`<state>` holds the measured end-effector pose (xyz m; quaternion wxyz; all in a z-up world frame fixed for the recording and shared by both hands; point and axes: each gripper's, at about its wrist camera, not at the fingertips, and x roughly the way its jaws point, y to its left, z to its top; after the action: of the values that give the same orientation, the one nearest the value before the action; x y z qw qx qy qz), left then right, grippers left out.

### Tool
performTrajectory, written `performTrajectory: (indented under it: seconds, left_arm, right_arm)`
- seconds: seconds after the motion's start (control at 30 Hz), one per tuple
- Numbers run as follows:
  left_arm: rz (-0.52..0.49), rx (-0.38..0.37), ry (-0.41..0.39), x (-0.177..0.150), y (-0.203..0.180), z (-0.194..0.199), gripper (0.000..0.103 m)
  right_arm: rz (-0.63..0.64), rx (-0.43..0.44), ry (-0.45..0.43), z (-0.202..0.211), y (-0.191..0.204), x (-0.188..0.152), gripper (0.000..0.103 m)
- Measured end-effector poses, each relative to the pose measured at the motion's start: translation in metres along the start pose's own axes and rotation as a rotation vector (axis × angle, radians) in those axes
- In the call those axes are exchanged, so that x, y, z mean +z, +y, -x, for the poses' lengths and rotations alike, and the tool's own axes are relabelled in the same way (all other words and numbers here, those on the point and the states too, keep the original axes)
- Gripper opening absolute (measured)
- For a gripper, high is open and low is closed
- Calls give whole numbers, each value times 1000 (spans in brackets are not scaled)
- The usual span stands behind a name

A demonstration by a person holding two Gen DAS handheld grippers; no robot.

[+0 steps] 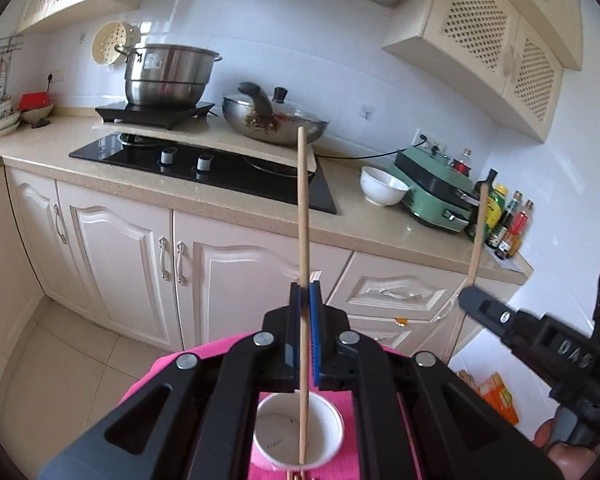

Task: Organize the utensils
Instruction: 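Lift the left tool's chopstick over the pink cup while the right tool carries its chopstick there too, then lower the chopstick into the cup and open the left tool while the right tool releases its own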

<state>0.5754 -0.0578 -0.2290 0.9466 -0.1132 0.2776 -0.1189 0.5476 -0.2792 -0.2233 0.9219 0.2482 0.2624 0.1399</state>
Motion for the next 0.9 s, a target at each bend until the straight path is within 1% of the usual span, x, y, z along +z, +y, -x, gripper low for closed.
performTrajectory:
  seconds: [0.13, 0.2, 0.27, 0.37, 0.43, 0.6, 0.9]
  left_arm:
    - [0, 16, 2, -12, 6, -24, 4]
    - [3, 26, 10, -19, 11, -31, 4]
    - [-2, 33, 30, -26, 14, -37, 4]
    - [-16, 36, 56, -37, 18, -38, 4]
    - [-33, 42, 62, -43, 20, -35, 4]
    - [-33, 38, 93, -53, 24, -29, 5]
    - [-40, 35, 166, -69, 27, -22, 5]
  right_arm:
    - [15, -6, -51, -14, 0, 2, 6]
    - [7, 1, -52, -23, -2, 0, 6]
    - [30, -4, -57, -31, -1, -5, 6]
    - [62, 6, -32, -44, 4, -13, 6]
    - [115, -3, -25, -48, 10, -20, 6]
    - [188, -9, 23, -50, 15, -37, 6]
    - [205, -43, 83, -35, 6, -62, 6]
